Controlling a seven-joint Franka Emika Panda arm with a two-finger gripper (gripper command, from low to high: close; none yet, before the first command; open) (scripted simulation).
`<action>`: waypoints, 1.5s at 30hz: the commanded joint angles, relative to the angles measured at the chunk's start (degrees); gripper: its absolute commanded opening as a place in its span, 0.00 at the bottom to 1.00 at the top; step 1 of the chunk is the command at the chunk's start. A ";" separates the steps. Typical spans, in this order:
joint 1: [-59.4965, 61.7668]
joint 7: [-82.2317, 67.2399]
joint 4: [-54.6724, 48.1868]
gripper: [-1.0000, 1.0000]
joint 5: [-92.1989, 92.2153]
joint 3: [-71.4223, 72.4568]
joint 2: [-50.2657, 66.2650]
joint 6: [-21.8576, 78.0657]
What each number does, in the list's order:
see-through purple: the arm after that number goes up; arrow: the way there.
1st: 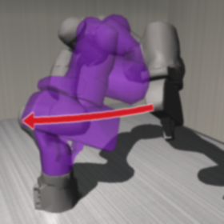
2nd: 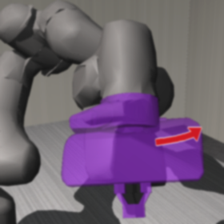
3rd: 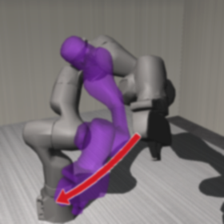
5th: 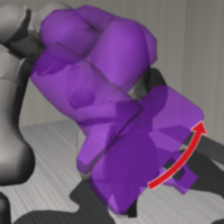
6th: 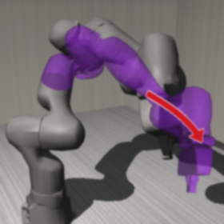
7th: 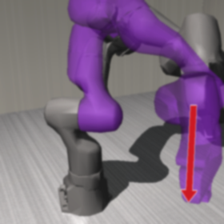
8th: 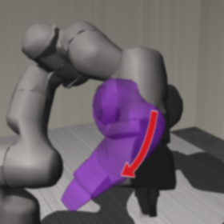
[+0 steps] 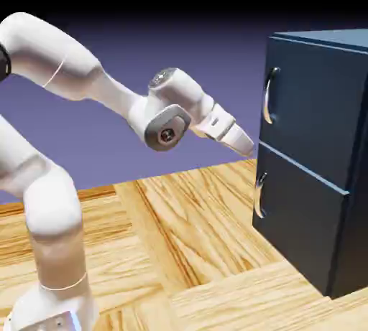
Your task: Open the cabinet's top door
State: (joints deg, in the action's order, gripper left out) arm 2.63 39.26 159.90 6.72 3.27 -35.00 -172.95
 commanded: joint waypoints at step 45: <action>55.39 -53.35 -18.35 0.50 112.15 54.59 -39.14 17.58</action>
State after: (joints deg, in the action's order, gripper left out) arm 58.02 -14.09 141.55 118.87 57.86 -74.14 -155.37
